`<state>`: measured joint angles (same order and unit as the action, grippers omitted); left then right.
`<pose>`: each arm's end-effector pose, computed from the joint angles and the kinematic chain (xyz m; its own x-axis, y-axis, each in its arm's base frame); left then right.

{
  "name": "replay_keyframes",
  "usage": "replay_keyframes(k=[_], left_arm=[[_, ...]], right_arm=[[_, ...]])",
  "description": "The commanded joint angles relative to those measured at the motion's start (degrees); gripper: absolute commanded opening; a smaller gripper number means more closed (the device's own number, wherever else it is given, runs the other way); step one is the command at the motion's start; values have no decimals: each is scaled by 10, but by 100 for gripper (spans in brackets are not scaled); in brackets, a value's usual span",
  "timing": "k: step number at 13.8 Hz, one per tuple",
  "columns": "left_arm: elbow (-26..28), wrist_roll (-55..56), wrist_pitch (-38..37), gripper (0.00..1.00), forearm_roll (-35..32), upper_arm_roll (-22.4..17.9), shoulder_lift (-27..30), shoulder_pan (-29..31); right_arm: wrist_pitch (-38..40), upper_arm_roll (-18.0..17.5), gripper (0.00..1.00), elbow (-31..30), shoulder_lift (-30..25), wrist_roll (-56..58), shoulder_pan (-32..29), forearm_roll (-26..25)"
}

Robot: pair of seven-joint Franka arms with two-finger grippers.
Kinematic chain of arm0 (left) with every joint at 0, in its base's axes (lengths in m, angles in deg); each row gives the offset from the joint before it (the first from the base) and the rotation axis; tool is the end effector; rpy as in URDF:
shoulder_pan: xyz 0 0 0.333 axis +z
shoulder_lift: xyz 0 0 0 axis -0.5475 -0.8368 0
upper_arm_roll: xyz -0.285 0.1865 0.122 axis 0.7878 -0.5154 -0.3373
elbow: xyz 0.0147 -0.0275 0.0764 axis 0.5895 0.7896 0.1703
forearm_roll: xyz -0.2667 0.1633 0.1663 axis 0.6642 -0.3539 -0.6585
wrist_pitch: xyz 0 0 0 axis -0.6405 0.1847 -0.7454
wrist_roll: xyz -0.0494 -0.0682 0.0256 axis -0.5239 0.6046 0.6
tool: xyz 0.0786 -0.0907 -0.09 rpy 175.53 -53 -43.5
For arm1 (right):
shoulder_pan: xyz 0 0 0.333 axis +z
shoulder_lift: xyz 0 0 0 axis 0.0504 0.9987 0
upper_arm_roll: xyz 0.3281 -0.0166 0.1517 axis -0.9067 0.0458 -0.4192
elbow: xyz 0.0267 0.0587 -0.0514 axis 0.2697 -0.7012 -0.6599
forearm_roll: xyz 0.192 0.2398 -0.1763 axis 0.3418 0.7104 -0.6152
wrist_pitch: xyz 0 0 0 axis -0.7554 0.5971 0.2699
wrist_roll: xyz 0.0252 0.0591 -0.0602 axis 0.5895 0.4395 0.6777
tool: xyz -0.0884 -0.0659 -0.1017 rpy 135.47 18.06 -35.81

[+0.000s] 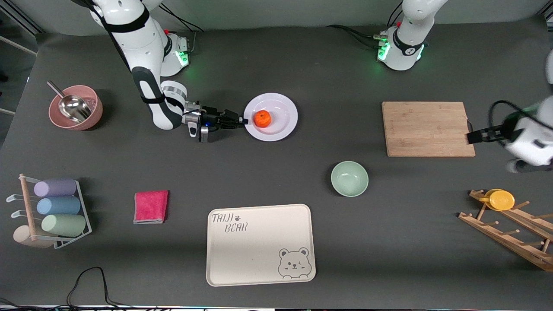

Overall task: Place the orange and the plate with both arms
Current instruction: 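Release the orange on the plate while the right gripper grasps the plate rim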

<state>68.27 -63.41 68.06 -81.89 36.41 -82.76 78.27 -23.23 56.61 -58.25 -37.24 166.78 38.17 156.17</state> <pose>0.5400 0.0579 0.5363 0.9676 0.1143 -0.2253 0.0939 -0.9906 -0.0996 0.3402 0.2659 0.1487 0.9940 -0.1013 -0.0423 -0.0728 -0.3207 -0.9444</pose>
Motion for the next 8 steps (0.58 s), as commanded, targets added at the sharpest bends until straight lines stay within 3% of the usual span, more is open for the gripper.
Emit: replay_keyframes(k=[1,2,4,5,6,8], left_arm=[[20,-120,1,100,31,-118,49,-51],[31,-137,13,100,55,-196,70,-107],[81,-152,55,100,96,-361,126,-250],[114,-152,77,100,101,-425,154,-320],[141,-152,90,100,102,-463,177,-368],[170,-152,94,100,102,-498,211,-420]], right_arm=[[-5,-7,35,9,9,16,3,18],[-5,-7,31,11,9,17,3,18],[-5,-7,8,11,8,18,3,18],[-5,-7,0,11,8,19,3,18],[-5,-7,0,11,7,19,3,18],[-4,-7,0,13,5,19,3,18]])
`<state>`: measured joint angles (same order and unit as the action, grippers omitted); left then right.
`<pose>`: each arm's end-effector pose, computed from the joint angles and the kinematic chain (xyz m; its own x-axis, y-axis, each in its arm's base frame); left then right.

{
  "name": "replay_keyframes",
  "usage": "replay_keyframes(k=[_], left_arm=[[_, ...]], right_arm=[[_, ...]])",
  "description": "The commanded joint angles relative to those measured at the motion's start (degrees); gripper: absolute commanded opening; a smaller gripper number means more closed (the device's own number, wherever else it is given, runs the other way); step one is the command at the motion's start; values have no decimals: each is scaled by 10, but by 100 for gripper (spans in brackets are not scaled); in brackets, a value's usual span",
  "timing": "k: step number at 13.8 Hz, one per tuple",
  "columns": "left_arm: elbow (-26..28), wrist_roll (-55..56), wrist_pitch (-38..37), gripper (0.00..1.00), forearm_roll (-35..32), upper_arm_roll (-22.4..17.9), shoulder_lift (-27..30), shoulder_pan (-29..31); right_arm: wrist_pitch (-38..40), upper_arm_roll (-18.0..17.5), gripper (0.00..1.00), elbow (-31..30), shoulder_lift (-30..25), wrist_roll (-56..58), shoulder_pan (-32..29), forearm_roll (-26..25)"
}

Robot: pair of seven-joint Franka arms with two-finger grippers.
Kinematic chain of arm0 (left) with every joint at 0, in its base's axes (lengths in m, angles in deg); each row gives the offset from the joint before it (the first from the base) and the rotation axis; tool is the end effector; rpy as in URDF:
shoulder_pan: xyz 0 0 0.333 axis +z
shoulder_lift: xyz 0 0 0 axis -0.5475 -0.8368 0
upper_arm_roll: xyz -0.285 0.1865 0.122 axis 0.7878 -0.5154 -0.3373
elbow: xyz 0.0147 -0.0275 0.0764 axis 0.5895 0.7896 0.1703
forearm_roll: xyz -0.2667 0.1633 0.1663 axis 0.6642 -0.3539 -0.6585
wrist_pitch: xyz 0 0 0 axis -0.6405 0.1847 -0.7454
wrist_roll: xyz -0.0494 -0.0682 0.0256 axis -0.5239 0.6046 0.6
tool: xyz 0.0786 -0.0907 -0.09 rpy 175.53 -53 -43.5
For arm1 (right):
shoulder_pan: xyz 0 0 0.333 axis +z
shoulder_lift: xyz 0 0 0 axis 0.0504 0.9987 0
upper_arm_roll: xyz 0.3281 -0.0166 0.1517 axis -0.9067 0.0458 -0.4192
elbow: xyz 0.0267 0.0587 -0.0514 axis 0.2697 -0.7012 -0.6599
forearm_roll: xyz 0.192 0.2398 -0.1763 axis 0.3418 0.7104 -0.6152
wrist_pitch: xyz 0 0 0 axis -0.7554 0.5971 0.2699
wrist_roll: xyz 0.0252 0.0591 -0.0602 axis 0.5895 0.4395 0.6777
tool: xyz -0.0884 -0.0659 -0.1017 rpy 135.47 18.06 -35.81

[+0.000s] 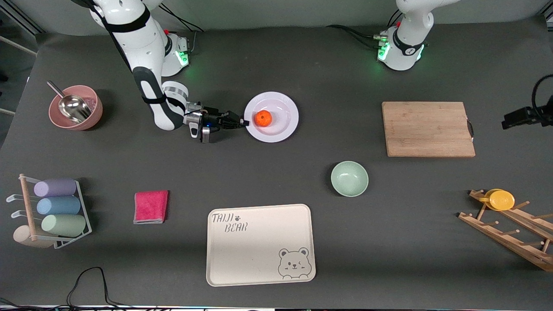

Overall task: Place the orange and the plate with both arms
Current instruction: 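Carry the plate with the right gripper onto the bear tray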

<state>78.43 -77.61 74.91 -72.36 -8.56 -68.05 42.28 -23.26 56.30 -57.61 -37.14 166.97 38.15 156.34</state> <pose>0.4869 0.0702 0.5723 0.9929 0.0270 -0.1157 0.0215 -0.9986 -0.0487 0.3434 0.2700 0.1500 0.9947 -0.0977 -0.0326 -0.0621 -0.3157 -0.9468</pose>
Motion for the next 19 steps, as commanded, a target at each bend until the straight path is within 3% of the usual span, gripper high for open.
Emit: replay_keyframes(k=[1,5,11,15,19], left_arm=[[80,-1,25,100,6,-51,79,-77],[89,31,10,100,6,-50,102,-113],[91,31,15,100,6,-45,101,-122],[92,31,16,100,6,-48,95,-136],[100,31,17,100,6,-48,95,-136]], right_arm=[[-2,-4,0,9,2,16,2,16],[3,-2,0,9,-61,-9,-25,4],[3,-1,0,22,-169,-66,-68,-60],[2,0,0,95,-133,-97,-68,-60],[2,3,0,246,-15,-149,-88,-61]])
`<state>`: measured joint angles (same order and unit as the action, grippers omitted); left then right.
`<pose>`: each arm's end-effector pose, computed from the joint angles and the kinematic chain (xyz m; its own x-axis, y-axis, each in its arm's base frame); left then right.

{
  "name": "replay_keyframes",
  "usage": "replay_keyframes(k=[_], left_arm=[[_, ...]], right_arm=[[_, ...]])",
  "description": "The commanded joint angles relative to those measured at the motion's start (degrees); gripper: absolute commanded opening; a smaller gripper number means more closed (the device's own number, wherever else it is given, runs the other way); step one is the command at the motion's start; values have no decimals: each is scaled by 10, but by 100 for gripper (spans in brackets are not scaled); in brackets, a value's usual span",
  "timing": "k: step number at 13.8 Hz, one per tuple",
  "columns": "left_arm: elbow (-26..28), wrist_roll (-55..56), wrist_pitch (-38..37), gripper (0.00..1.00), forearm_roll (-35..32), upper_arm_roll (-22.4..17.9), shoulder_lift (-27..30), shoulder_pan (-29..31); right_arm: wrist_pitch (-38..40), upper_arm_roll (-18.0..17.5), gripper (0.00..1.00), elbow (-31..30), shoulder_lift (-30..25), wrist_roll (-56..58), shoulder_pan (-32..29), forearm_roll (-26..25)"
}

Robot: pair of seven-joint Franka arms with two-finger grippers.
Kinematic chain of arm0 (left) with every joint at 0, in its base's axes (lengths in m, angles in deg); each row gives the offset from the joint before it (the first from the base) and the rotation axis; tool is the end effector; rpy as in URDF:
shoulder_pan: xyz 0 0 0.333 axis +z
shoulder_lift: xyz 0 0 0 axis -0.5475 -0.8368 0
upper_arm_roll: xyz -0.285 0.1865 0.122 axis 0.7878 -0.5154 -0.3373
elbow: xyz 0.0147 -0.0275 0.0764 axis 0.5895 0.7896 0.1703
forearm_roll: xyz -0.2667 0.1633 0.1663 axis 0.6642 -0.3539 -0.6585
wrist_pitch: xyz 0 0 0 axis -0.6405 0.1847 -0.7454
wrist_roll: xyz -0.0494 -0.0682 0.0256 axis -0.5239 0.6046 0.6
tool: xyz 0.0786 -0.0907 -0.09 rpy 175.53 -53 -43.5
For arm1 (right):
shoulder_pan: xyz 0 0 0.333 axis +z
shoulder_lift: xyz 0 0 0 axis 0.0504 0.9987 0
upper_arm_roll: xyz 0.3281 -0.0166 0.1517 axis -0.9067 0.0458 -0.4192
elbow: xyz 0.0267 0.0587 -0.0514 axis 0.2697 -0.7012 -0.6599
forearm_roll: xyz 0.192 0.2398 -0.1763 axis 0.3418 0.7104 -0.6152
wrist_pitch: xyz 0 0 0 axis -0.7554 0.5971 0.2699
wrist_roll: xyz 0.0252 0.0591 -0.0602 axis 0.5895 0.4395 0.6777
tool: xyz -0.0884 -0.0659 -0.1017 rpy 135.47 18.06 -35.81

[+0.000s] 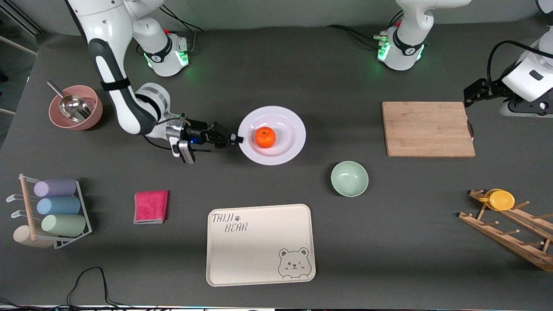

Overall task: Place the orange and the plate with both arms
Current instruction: 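Carry the plate with the right gripper onto the bear tray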

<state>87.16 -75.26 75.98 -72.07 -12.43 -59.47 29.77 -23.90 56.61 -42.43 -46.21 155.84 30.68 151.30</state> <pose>0.4395 -0.0016 0.5785 0.9917 -0.0841 -0.0970 -0.0884 -0.9952 -0.0414 0.4844 0.2685 0.2965 0.9730 -0.1852 0.1377 0.1106 -0.1494 -0.9826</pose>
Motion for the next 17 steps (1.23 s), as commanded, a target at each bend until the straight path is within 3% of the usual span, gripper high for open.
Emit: replay_keyframes(k=[1,5,13,17], left_arm=[[13,6,8,100,3,-11,10,-11],[12,6,-2,100,3,-12,14,-12],[14,43,-28,100,23,-12,26,-23],[13,42,-21,100,30,-13,20,-22]], right_arm=[[9,0,0,134,106,-59,-23,-14],[10,0,0,343,221,-197,-74,-86],[-10,10,0,737,457,-382,-108,-83],[-42,6,0,767,497,-372,-112,-83]])
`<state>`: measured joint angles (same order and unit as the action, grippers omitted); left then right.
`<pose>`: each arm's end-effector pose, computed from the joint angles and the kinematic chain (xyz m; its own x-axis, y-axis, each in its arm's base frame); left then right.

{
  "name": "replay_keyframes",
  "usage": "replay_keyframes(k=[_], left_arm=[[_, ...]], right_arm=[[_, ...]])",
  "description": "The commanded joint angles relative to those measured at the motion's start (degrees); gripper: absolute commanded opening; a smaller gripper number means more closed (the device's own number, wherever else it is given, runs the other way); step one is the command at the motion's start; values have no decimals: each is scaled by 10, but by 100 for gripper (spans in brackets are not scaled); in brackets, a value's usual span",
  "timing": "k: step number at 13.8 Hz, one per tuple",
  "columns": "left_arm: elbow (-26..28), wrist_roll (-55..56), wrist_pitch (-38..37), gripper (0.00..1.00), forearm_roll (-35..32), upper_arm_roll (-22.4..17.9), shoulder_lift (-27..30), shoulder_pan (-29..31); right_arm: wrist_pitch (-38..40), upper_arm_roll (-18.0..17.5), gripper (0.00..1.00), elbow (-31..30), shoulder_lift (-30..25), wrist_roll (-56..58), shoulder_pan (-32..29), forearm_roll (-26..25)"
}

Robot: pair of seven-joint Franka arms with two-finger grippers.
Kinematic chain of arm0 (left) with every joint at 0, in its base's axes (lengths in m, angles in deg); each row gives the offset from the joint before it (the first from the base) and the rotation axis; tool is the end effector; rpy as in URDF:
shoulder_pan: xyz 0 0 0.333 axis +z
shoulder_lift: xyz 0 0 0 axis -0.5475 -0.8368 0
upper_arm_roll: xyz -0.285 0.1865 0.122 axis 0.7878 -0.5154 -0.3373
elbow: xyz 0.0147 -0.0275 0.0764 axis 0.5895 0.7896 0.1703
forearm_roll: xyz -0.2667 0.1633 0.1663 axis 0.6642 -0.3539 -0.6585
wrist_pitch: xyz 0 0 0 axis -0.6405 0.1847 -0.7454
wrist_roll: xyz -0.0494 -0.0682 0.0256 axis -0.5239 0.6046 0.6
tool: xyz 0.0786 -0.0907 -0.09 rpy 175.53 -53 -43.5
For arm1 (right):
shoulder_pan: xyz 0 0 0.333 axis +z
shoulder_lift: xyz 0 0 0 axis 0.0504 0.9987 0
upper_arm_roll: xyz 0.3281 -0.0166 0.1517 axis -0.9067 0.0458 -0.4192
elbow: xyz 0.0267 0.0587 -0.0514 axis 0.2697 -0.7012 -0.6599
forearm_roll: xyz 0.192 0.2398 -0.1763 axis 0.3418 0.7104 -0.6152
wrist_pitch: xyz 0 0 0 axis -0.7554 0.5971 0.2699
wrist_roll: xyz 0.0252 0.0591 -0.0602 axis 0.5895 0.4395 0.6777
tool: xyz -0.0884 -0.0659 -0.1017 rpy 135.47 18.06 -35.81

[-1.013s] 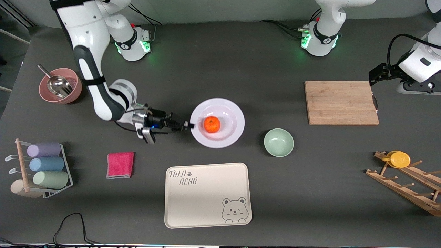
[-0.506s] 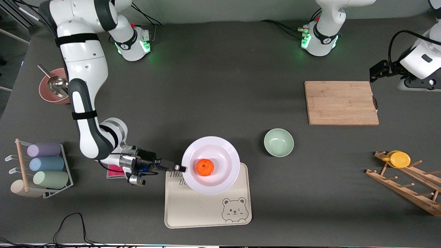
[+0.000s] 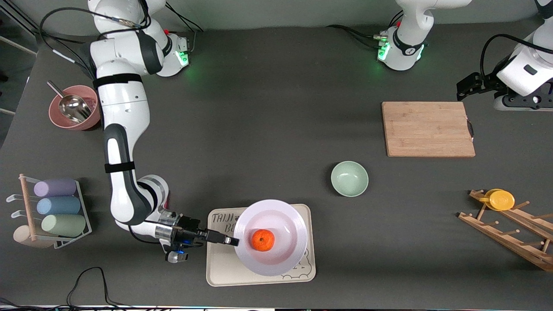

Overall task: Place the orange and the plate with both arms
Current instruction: 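Carry the plate with the right gripper onto the bear tray, then lower the plate onto the tray and open the right gripper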

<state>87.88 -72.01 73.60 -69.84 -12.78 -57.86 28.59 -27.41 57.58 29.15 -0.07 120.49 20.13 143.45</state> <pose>0.4241 -0.0125 0.5822 0.9919 -0.0400 -0.1204 -0.0411 -0.9991 -0.0062 0.7858 0.2608 0.2171 0.9666 -0.2561 0.0110 -0.0266 -0.1430 -0.9894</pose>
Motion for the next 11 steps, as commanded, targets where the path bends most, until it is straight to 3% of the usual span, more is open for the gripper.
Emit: replay_keyframes(k=[1,5,11], left_arm=[[3,10,2,100,10,-11,-1,-10],[-12,4,9,100,14,-9,-35,0],[-12,-7,26,100,3,-7,-39,7]], right_arm=[[-8,-6,0,52,45,-1,-6,-4],[-18,-7,0,47,74,67,-8,2],[-20,-7,0,29,89,113,-8,2]])
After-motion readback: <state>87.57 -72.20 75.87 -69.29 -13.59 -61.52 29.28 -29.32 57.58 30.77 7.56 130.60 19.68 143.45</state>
